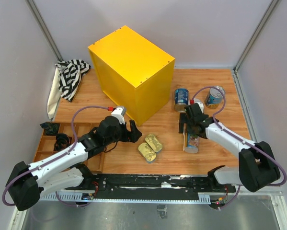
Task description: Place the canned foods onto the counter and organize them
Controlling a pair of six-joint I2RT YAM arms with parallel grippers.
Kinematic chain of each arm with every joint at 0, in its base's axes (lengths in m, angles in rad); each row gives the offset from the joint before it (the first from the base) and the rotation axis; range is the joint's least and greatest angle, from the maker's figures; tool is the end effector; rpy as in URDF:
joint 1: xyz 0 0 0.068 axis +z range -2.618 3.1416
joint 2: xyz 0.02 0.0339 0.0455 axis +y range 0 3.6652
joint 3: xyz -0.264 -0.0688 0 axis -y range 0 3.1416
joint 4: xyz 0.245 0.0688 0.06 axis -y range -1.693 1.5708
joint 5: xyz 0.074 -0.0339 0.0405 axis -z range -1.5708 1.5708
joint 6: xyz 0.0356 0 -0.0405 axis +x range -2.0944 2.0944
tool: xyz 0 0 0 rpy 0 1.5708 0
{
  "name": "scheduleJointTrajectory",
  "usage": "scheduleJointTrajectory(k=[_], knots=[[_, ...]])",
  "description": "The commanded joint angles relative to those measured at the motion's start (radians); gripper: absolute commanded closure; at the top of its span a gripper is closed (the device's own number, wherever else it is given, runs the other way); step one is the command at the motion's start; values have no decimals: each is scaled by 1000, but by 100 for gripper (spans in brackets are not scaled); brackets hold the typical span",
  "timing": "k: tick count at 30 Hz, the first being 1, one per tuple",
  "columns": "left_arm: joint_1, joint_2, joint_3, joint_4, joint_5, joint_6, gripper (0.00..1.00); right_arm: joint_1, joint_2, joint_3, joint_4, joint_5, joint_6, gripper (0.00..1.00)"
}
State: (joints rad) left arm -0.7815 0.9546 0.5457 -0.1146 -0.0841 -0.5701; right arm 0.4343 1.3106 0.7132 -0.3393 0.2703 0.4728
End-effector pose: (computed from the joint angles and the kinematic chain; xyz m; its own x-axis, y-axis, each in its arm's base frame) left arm 0.1518 -0.1464 0.2319 -0.6497 -0.1130 -0.7518 0.3559 0.8287 -0.4321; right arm 0.2331 0.0976 0.1932 -0.7700 0.1266 -0.6254 0.0996 0.9919 0.0783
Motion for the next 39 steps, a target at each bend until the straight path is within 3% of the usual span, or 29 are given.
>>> scheduleJointTrajectory(k=[1, 15, 28, 36, 39], knots=[[-7, -5, 34, 6, -1, 24, 11, -16, -46, 9, -75, -27, 11, 1], [-7, 18, 44, 31, 39, 17, 11, 60, -278, -110, -216, -40, 111, 2], [-7, 19, 27, 37, 58, 24, 11, 163, -338, -184, -261, 22, 235, 0], [-7, 20, 22, 41, 60, 36, 11, 179, -322, -210, -231, 47, 253, 14], [-7, 18, 21, 42, 58, 38, 11, 187, -333, -209, -227, 41, 245, 33]])
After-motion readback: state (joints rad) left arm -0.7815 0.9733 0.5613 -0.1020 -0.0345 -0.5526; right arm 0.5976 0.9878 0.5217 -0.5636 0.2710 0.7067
